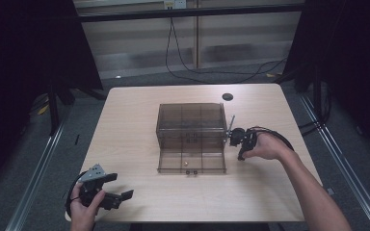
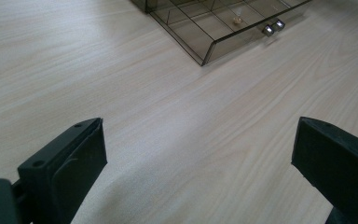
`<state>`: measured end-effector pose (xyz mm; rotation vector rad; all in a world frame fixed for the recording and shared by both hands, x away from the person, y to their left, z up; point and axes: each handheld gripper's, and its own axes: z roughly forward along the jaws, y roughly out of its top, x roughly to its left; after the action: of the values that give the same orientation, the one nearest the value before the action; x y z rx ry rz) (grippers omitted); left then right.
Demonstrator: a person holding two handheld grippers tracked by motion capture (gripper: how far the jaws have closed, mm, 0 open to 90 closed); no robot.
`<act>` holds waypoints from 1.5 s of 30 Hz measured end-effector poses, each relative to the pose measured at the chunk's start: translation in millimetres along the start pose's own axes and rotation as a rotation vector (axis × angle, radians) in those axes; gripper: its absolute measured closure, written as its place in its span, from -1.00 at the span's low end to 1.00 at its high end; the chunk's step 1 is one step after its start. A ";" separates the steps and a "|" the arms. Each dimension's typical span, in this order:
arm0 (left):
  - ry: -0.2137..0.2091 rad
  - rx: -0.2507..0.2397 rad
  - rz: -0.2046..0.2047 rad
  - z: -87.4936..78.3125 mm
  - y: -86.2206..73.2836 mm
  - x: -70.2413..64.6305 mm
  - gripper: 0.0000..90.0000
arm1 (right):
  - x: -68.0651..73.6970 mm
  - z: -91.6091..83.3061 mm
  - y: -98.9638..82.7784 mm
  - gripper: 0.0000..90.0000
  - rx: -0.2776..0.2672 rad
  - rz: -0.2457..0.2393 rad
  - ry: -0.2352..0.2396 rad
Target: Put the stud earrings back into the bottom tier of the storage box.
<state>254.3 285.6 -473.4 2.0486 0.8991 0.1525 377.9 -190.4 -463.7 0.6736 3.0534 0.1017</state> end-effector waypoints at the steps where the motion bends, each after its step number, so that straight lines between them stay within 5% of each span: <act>1: 0.000 -0.001 -0.001 0.1 0.0 -0.2 -0.93 | 0.5 0.4 0.1 0.81 0.001 0.003 0.003; 12: 0.002 -0.003 -0.002 -0.2 0.0 0.1 -0.93 | -0.2 -0.8 -0.1 0.89 -0.010 0.004 0.010; 18: 0.001 -0.001 0.001 -0.1 0.1 0.0 -0.93 | 2.6 -12.2 -3.0 0.90 -0.036 0.026 0.019; 25: 0.001 0.000 0.003 0.0 0.1 0.1 -0.93 | 6.9 -26.8 -1.4 0.90 -0.073 -0.004 0.010; 45: 0.003 -0.003 -0.001 -0.3 0.2 -0.4 -0.93 | 25.2 -49.2 35.3 0.90 -0.141 -0.077 0.028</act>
<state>253.9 285.4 -472.9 2.0461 0.9010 0.1564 368.5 -150.9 -412.3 0.5506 3.0570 0.3241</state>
